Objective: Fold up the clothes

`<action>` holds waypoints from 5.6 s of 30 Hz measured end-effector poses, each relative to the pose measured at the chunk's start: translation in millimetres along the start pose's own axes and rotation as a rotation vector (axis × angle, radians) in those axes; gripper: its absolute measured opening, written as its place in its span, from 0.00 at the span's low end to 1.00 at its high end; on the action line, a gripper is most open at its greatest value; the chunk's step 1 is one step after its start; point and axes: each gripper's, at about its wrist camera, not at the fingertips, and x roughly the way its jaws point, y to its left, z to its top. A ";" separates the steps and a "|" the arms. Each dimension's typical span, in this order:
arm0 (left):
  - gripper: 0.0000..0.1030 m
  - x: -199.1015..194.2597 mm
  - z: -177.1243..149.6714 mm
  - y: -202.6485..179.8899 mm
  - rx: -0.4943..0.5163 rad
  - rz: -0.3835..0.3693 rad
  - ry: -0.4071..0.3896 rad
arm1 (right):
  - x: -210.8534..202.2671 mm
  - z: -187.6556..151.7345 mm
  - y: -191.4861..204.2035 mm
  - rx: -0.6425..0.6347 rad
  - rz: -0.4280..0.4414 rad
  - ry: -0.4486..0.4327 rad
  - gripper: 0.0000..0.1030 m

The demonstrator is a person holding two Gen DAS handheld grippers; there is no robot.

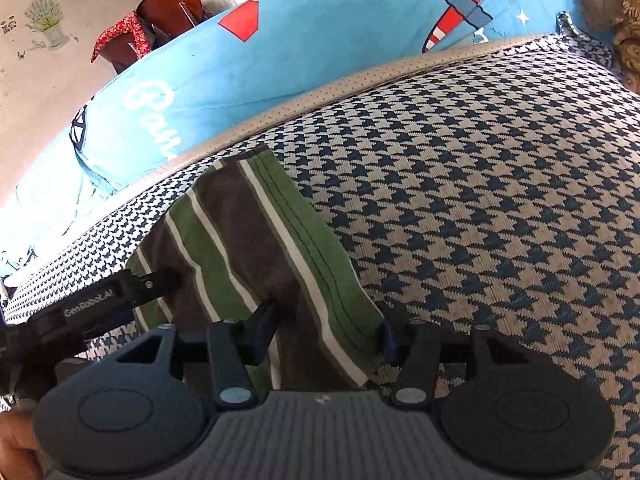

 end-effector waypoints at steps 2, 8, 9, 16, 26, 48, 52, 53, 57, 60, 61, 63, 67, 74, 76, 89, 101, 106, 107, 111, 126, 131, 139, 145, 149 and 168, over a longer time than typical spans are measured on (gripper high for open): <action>1.00 2.2 0.5 -2.7 0.009 -0.003 -0.003 | 2.1 -1.1 -0.5 0.001 0.001 0.009 0.54; 0.99 4.8 0.9 -10.3 0.020 -0.074 0.001 | 10.5 -2.7 -0.6 0.022 0.013 0.029 0.59; 0.98 4.8 0.2 -12.5 0.023 -0.090 0.001 | 11.6 -2.8 -0.2 0.022 0.013 0.027 0.59; 0.36 -1.7 -6.2 -28.7 0.073 -0.154 -0.017 | 18.0 -5.7 12.2 -0.013 0.015 0.001 0.40; 0.25 -29.3 -9.5 -52.4 0.187 -0.079 -0.133 | 6.9 -4.1 19.7 -0.066 0.024 -0.053 0.25; 0.25 -98.5 -2.8 -51.0 0.201 0.051 -0.279 | -33.6 -5.1 61.2 -0.202 0.105 -0.201 0.25; 0.25 -111.4 -2.6 -49.4 0.210 0.063 -0.298 | -42.8 -7.6 68.4 -0.219 0.120 -0.218 0.25; 0.25 -114.7 -2.7 -48.8 0.212 0.067 -0.303 | -45.0 -8.2 70.1 -0.221 0.124 -0.222 0.25; 0.25 -125.0 -3.0 -44.3 0.209 0.078 -0.314 | -52.0 -10.8 76.9 -0.234 0.139 -0.234 0.25; 0.25 -132.1 -3.0 -40.4 0.205 0.087 -0.321 | -55.2 -11.8 82.2 -0.245 0.148 -0.240 0.25; 0.25 -133.7 -3.0 -39.5 0.204 0.090 -0.323 | -56.2 -12.3 83.9 -0.250 0.151 -0.242 0.25; 0.25 -136.4 -2.4 -38.9 0.203 0.094 -0.327 | -58.3 -13.6 86.6 -0.257 0.155 -0.246 0.25; 0.25 -142.0 -1.7 -35.9 0.201 0.102 -0.334 | -60.8 -14.2 90.7 -0.263 0.163 -0.250 0.25; 0.25 -146.4 -1.1 -32.3 0.200 0.116 -0.342 | -61.1 -13.1 94.7 -0.272 0.175 -0.255 0.25; 0.25 -146.7 -0.3 -31.0 0.197 0.118 -0.342 | -60.5 -12.2 95.0 -0.275 0.178 -0.255 0.25; 0.25 -147.1 0.6 -18.5 0.185 0.153 -0.349 | -54.5 -15.1 105.7 -0.288 0.199 -0.251 0.25; 0.25 -147.1 9.4 -4.0 0.167 0.198 -0.368 | -44.0 -12.8 123.2 -0.300 0.226 -0.262 0.25; 0.25 -141.9 15.1 0.7 0.170 0.219 -0.378 | -37.8 -12.3 130.2 -0.292 0.238 -0.271 0.25; 0.25 -140.0 16.0 1.1 0.172 0.224 -0.378 | -36.2 -12.2 131.5 -0.291 0.239 -0.273 0.25; 0.25 -131.1 18.2 1.5 0.189 0.239 -0.378 | -28.2 -11.5 134.1 -0.283 0.236 -0.274 0.25; 0.25 -87.0 28.8 12.6 0.185 0.267 -0.340 | 10.6 -3.3 138.0 -0.240 0.215 -0.248 0.25; 0.25 -77.7 37.2 15.7 0.184 0.274 -0.340 | 21.6 1.9 141.3 -0.232 0.211 -0.256 0.25; 0.25 -63.2 47.0 20.5 0.173 0.275 -0.332 | 36.4 9.8 143.7 -0.212 0.206 -0.256 0.25; 0.26 -48.4 53.0 22.1 0.181 0.272 -0.315 | 48.4 14.3 143.7 -0.186 0.191 -0.247 0.25; 0.26 -37.6 57.1 23.9 0.181 0.266 -0.297 | 57.3 17.5 143.1 -0.166 0.180 -0.240 0.25; 0.89 -16.1 62.4 59.5 0.089 0.310 -0.223 | 86.0 29.8 115.6 -0.052 0.082 -0.130 0.41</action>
